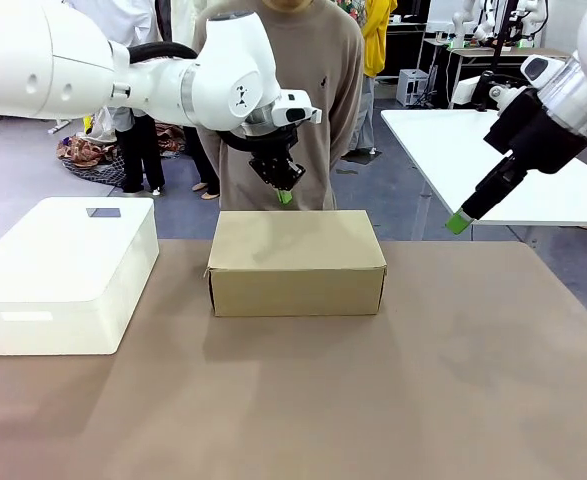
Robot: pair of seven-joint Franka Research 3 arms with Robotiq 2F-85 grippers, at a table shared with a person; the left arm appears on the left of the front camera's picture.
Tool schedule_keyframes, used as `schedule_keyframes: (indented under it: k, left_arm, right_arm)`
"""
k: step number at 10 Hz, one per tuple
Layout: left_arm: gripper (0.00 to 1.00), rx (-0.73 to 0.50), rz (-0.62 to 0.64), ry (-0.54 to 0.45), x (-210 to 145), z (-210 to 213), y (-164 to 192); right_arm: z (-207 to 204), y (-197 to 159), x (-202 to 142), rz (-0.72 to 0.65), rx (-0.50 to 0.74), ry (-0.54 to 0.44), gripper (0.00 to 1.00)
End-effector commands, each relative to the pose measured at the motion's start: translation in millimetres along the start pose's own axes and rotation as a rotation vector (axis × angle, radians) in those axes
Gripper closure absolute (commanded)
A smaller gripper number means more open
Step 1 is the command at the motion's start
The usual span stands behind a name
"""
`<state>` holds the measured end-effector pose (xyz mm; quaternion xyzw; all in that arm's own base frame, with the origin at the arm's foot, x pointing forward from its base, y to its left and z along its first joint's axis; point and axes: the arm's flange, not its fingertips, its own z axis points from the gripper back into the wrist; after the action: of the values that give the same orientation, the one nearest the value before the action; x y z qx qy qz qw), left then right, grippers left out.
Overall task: Pack the shoes into the box.
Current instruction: Press down on the lid of the Shoes Box.
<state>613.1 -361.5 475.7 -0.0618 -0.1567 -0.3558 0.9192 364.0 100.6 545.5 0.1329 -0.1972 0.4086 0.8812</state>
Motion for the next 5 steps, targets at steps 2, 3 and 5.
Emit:
schedule_keyframes:
  k: [2, 3, 5]
  left_arm:
    - [1.0, -0.001, 0.004, -0.004, 1.5, -7.7, 3.2]
    - [1.0, -0.001, 0.004, -0.004, 1.5, -7.7, 3.2]
    - [1.0, -0.001, 0.004, -0.004, 1.5, -7.7, 3.2]
  right_arm:
    - [0.4, 0.1, 0.3, -0.001, -0.011, 0.005, 0.14]
    - [0.4, 0.1, 0.3, -0.001, -0.011, 0.005, 0.14]
    - [0.4, 0.1, 0.3, -0.001, -0.011, 0.005, 0.14]
